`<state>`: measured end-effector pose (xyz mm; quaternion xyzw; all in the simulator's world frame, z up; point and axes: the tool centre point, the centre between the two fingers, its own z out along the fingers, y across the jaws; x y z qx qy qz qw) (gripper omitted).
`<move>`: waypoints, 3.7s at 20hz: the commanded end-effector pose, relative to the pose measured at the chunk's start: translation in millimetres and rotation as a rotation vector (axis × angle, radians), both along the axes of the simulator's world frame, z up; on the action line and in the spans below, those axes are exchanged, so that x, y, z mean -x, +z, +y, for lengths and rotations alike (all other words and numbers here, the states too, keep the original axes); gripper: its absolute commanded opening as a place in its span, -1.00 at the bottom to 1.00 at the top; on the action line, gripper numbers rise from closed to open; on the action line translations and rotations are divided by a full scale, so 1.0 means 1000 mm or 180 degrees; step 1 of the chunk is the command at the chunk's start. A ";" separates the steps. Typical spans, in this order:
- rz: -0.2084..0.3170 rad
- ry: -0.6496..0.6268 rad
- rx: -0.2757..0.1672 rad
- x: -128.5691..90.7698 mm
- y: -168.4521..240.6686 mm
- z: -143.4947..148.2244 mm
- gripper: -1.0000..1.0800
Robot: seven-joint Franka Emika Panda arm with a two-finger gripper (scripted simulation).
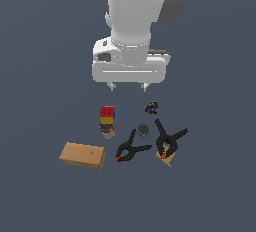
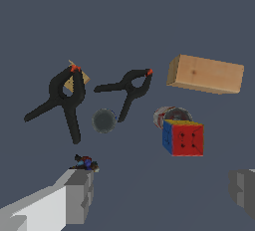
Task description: Pick up a designated object from a clutter of objects.
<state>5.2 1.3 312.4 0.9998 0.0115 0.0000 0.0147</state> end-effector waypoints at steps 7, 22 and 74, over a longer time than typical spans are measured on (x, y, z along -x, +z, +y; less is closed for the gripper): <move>-0.0034 0.0050 -0.0012 -0.003 0.009 0.017 0.92; -0.0044 0.0244 -0.0021 -0.004 0.009 0.022 0.92; 0.0050 0.3651 -0.0066 0.004 -0.091 -0.061 0.92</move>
